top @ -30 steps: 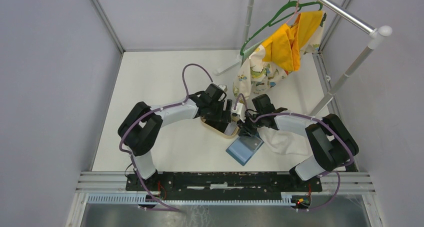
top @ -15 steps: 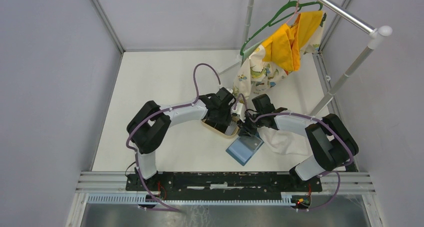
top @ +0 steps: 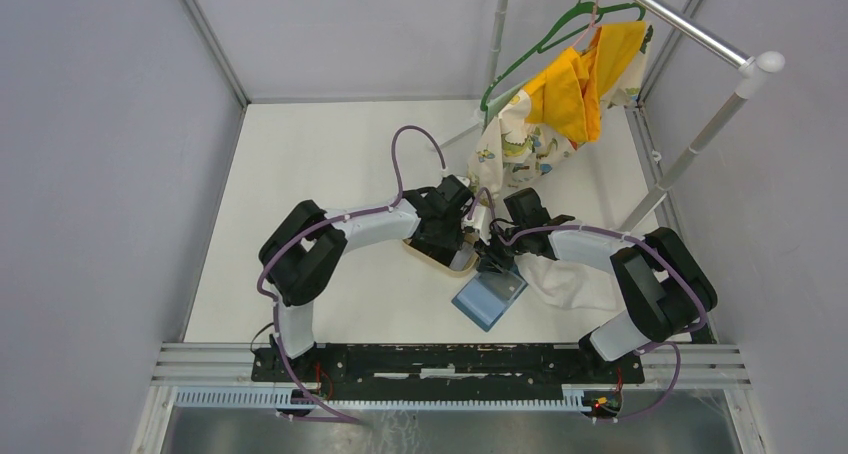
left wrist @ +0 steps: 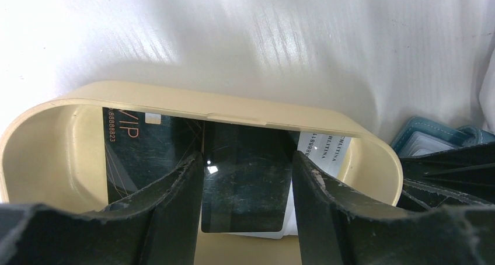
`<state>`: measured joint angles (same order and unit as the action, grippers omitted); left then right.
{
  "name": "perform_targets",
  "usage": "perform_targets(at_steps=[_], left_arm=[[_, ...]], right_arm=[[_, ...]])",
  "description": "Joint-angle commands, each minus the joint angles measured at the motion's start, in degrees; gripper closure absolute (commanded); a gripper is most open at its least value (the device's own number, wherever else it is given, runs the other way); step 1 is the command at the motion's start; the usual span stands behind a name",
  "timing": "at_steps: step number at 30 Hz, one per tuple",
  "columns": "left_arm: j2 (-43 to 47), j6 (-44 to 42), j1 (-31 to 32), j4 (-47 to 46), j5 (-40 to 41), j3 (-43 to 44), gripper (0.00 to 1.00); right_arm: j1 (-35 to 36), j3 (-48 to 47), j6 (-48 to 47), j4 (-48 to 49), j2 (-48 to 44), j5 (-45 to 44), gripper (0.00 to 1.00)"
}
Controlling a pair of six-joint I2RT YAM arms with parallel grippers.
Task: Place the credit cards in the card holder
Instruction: Pick up the credit card from the storage box.
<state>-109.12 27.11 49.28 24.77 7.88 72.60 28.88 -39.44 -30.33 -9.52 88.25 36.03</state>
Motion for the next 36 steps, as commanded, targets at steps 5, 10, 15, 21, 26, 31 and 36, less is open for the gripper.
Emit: perform_targets(at_steps=[5,10,15,21,26,31,36], left_arm=[[-0.08,-1.81,1.17,1.33,2.66,0.81,0.52],[2.33,-1.64,0.45,1.11,2.66,0.41,0.53],[5.15,-1.38,-0.76,-0.83,0.04,-1.13,0.54],[6.73,-1.62,-1.96,-2.84,-3.34,-2.52,0.55],[5.74,-2.81,-2.27,-2.7,-5.5,-2.26,0.38],[4.28,-2.4,-3.39,-3.54,-11.24,-2.78,0.37],[3.08,-1.54,-4.81,-4.93,-15.7,-3.86,0.38]], right_arm=[[0.27,-2.18,-0.59,1.08,0.18,0.52,0.68],[0.23,-2.14,-0.63,1.18,-0.98,0.84,0.67],[0.26,-1.98,-0.81,1.35,-2.26,0.96,0.67],[0.27,-1.87,-1.11,1.3,-3.12,1.56,0.67],[0.29,-1.78,-1.23,1.28,-3.13,2.02,0.67],[0.27,-2.09,-0.88,0.82,-1.36,2.71,0.67],[0.27,-2.31,-0.52,0.57,0.32,2.98,0.67]])
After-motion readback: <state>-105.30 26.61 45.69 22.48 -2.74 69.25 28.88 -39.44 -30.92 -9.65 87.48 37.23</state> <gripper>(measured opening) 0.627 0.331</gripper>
